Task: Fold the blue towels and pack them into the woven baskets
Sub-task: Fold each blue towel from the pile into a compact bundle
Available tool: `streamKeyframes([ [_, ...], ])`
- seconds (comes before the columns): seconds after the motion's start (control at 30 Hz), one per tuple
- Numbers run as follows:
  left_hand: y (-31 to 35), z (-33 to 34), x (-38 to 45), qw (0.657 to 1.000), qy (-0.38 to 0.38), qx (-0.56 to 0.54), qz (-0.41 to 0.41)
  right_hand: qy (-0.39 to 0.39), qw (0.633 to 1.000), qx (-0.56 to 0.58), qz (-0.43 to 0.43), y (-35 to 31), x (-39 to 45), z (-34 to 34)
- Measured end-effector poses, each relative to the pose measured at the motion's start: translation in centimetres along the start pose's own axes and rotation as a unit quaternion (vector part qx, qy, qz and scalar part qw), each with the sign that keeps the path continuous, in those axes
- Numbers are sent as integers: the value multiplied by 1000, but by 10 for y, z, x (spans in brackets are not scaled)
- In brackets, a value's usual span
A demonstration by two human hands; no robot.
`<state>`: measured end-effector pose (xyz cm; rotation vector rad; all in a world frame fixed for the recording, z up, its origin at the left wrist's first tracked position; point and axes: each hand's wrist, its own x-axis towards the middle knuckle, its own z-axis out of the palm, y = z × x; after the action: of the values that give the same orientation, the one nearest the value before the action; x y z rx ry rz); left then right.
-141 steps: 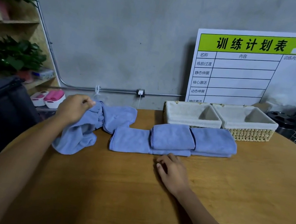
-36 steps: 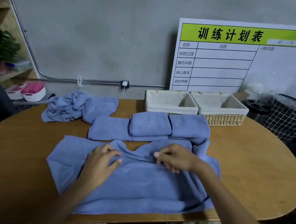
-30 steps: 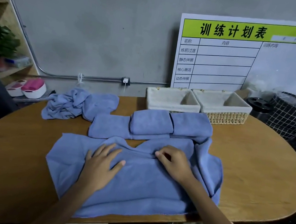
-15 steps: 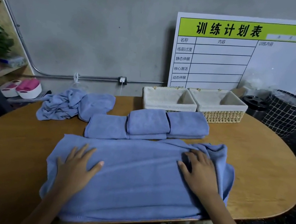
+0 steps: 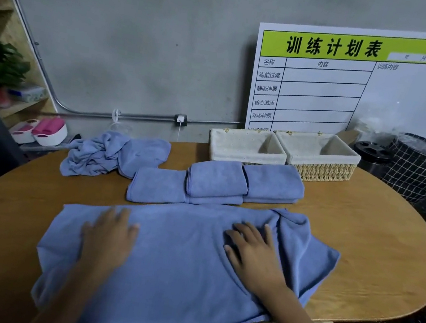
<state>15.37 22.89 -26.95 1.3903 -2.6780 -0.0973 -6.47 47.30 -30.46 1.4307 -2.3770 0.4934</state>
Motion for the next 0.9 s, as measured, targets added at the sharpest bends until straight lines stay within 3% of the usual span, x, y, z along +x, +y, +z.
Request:
streamKeyframes([
  [0.07,33,6,-11,998,-29,-39,35,-7,1000,14,21,4,-4,-3],
  [0.17,52,23,-19,996,-75,4,40,-3,995,8,98,34,-14,-13],
  [0.33,77,21,-23,994,-69,-11,87,25,979,-55,195,68,-12,-31],
  [0.63,79,21,-23,995,-57,-18,81,13,930,-84,357,131,-5,-54],
  [0.8,76,21,-25,996,-56,-21,71,-53,915,-110,384,141,6,-65],
  [0.9,73,22,-26,996,-53,-22,69,-37,931,-130,340,131,10,-60],
])
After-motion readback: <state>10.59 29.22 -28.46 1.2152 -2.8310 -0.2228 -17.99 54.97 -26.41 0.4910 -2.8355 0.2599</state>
